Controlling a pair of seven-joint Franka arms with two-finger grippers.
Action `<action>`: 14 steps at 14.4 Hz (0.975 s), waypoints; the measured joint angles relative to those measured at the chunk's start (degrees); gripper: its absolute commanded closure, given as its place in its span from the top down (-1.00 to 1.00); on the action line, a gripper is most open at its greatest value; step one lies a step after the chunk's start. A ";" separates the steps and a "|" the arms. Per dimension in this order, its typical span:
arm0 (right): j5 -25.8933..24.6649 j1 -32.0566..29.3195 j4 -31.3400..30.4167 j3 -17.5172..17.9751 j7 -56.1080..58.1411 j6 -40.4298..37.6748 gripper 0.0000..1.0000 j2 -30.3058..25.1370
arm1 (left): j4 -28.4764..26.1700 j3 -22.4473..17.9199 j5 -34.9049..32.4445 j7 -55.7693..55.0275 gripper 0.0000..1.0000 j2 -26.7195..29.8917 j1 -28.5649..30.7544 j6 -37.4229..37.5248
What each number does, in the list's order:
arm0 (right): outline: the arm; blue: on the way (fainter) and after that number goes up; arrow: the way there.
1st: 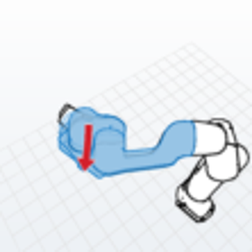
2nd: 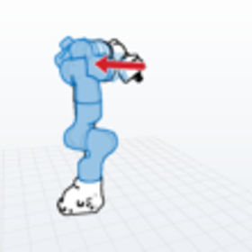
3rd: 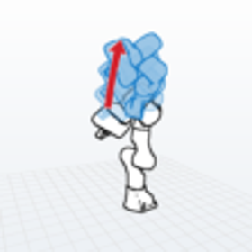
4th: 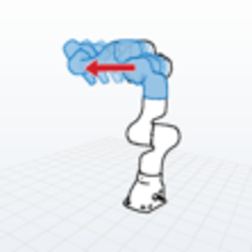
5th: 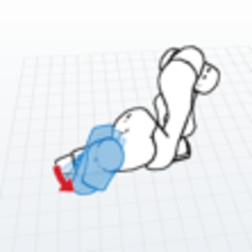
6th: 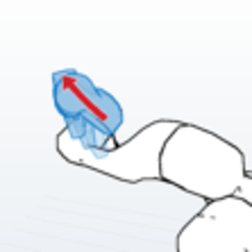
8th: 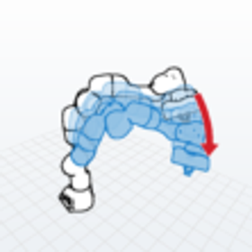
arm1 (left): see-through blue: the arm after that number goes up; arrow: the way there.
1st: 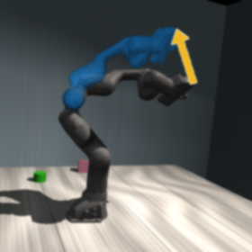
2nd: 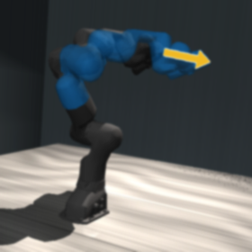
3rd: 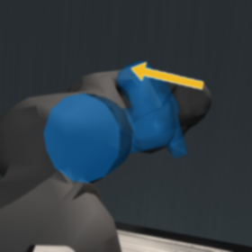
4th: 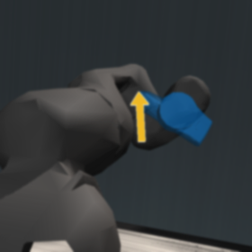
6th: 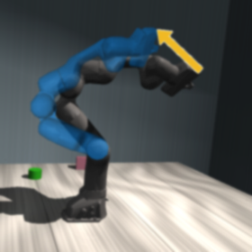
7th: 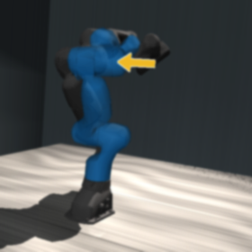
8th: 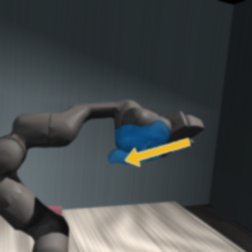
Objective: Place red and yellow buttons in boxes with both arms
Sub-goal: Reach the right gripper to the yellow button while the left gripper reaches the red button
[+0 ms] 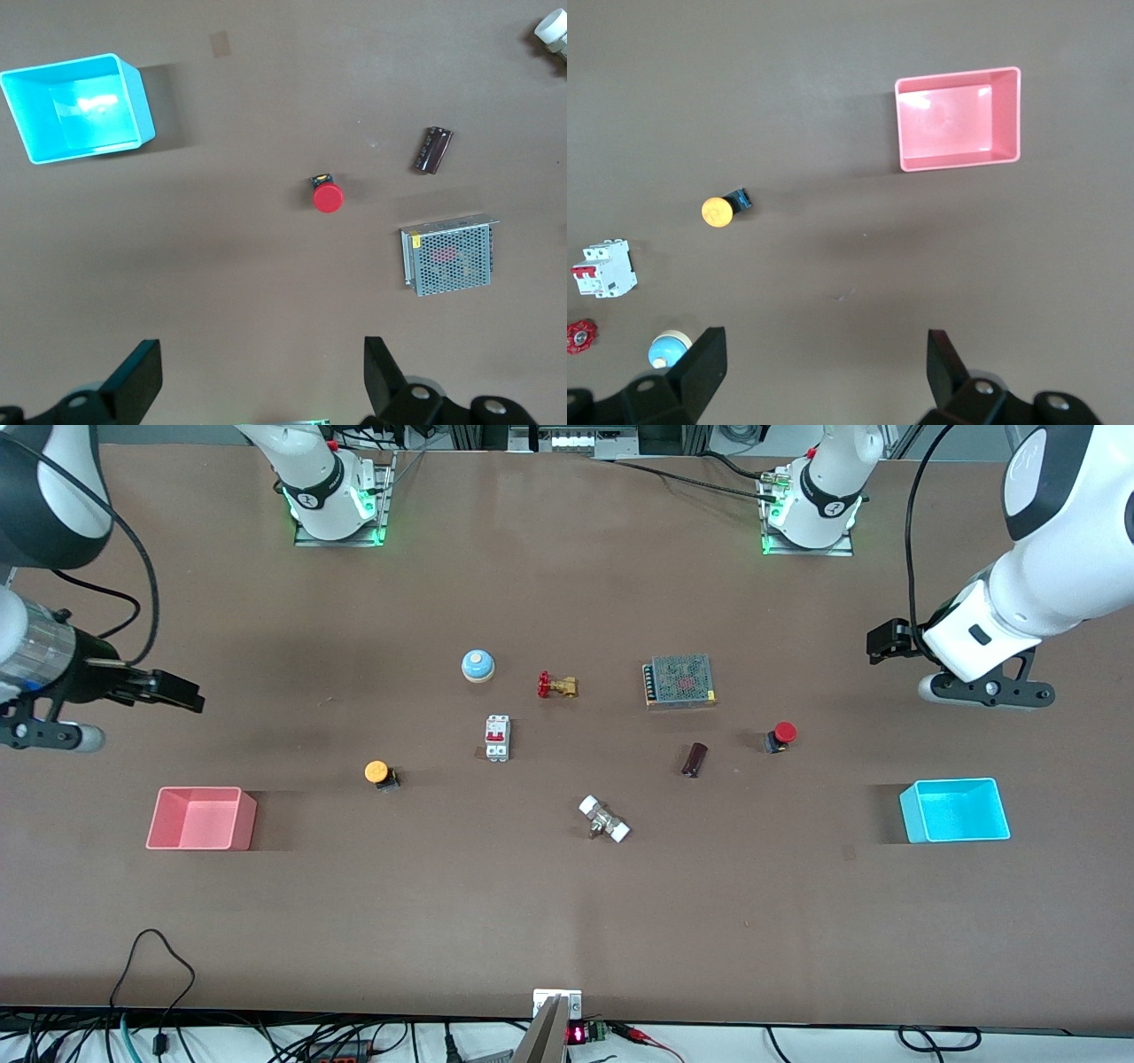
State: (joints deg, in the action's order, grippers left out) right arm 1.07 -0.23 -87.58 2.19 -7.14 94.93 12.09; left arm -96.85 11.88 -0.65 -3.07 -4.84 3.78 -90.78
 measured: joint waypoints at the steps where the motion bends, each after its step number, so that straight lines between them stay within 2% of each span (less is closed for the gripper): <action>1: 0.01 0.41 0.00 0.01 -0.03 0.63 1.00 0.38 | 0.85 0.02 0.00 0.00 1.00 -1.76 -0.03 0.00; 4: 0.13 1.84 -0.01 0.04 -0.97 3.39 1.00 1.79 | 2.83 0.08 0.00 -0.03 1.00 -8.41 -0.42 -1.92; 7: 0.18 4.40 -0.06 0.08 -4.74 7.42 1.00 4.34 | 2.14 0.15 0.03 -2.87 1.00 -13.77 -2.09 -8.74; 9: 0.18 6.41 -0.12 0.11 -5.94 9.93 1.00 6.47 | -1.47 0.26 0.02 -5.70 1.00 -15.11 -3.68 -15.13; 14: 0.18 9.49 -2.60 0.12 -6.20 17.21 1.00 11.03 | -15.80 0.26 0.02 -6.60 1.00 -13.34 -4.29 -32.56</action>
State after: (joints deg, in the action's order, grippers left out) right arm 1.25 9.26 -90.18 2.31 -13.34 112.14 23.12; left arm -112.64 12.14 -0.63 -9.67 -18.18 -0.50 -123.34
